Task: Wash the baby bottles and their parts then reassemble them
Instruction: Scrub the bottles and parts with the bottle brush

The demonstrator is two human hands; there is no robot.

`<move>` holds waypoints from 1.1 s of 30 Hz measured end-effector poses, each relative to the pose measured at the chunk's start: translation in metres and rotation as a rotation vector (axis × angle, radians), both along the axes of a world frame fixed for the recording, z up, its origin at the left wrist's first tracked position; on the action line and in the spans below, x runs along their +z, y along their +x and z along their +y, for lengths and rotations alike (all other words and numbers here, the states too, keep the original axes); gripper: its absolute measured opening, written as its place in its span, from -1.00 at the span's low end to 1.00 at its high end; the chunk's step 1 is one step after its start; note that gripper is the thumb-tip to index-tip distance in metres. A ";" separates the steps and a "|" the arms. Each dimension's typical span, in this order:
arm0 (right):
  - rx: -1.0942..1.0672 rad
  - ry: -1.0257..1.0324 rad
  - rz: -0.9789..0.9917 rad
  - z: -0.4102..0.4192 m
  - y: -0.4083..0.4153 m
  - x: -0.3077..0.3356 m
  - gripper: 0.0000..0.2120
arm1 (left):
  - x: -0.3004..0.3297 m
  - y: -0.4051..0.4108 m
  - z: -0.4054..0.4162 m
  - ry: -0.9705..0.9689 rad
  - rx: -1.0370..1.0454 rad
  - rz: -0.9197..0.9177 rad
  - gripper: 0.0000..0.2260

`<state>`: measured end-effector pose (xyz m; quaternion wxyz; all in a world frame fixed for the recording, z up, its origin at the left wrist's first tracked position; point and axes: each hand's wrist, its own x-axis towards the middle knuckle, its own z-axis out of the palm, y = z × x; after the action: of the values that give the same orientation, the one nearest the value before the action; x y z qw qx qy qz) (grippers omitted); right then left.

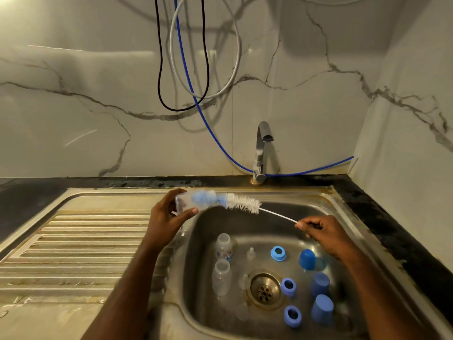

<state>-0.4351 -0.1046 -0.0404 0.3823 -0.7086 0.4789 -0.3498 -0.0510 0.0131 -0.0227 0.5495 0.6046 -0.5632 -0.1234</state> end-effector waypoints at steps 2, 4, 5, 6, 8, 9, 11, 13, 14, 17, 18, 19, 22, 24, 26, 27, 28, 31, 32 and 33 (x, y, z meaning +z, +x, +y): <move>0.059 -0.001 0.068 0.004 0.013 -0.004 -0.90 | -0.005 -0.007 -0.003 0.003 -0.010 -0.045 -0.51; 0.063 -0.016 0.077 0.004 0.016 -0.004 -0.89 | -0.007 -0.010 -0.006 -0.014 -0.015 -0.096 -0.47; 0.039 -0.014 0.051 0.001 0.010 -0.003 -0.89 | -0.007 -0.007 -0.006 -0.029 -0.013 -0.111 -0.46; 0.005 -0.015 0.024 -0.003 0.002 -0.001 -0.89 | -0.007 -0.002 -0.006 -0.042 -0.002 -0.118 -0.45; -0.025 -0.006 0.037 -0.006 -0.006 -0.002 -0.90 | -0.006 0.006 -0.004 -0.032 0.028 -0.103 -0.44; 0.000 0.008 0.066 -0.003 -0.002 -0.003 -0.90 | -0.006 0.004 -0.004 -0.026 0.021 -0.104 -0.44; 0.062 0.007 0.113 0.001 0.012 -0.007 -0.89 | -0.006 -0.005 -0.005 -0.048 -0.012 -0.140 -0.46; 0.055 0.008 0.061 0.000 0.015 -0.006 -0.88 | -0.004 -0.008 -0.006 -0.076 -0.009 -0.147 -0.47; 0.028 0.010 0.018 -0.002 0.010 -0.004 -0.89 | -0.003 -0.005 -0.006 -0.084 0.006 -0.130 -0.46; 0.028 0.039 0.036 -0.003 0.006 -0.007 -0.89 | -0.003 0.000 -0.003 -0.071 0.051 -0.083 -0.46; 0.066 0.046 0.068 -0.001 0.012 -0.009 -0.87 | -0.004 -0.005 -0.003 -0.076 0.041 -0.093 -0.48; 0.093 0.039 0.095 0.001 0.018 -0.011 -0.86 | -0.004 -0.010 -0.004 -0.095 0.030 -0.112 -0.50; 0.041 0.049 0.044 -0.002 0.014 -0.008 -0.87 | -0.001 -0.009 -0.005 -0.130 0.042 -0.107 -0.50; 0.003 0.057 0.016 -0.008 0.006 -0.008 -0.88 | 0.000 -0.002 -0.004 -0.129 0.081 -0.075 -0.47; 0.058 0.067 0.053 -0.002 0.016 -0.010 -0.87 | -0.002 -0.005 -0.003 -0.115 0.076 -0.091 -0.47; 0.079 0.058 0.079 0.000 0.022 -0.012 -0.86 | -0.003 -0.009 -0.004 -0.117 0.065 -0.116 -0.48; 0.081 0.049 0.080 0.001 0.026 -0.012 -0.85 | -0.004 -0.012 -0.005 -0.119 0.055 -0.132 -0.49; 0.005 0.087 0.017 -0.007 0.011 -0.007 -0.84 | -0.003 -0.004 -0.006 -0.121 0.054 -0.122 -0.49; -0.001 0.102 0.023 -0.009 0.008 -0.008 -0.84 | -0.003 -0.002 -0.005 -0.115 0.062 -0.100 -0.48; 0.019 0.112 0.045 -0.007 0.009 -0.009 -0.84 | -0.003 -0.002 -0.005 -0.101 0.067 -0.075 -0.47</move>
<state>-0.4262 -0.1117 -0.0496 0.4137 -0.6984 0.4994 -0.3027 -0.0526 0.0085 -0.0260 0.5617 0.5987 -0.5685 -0.0536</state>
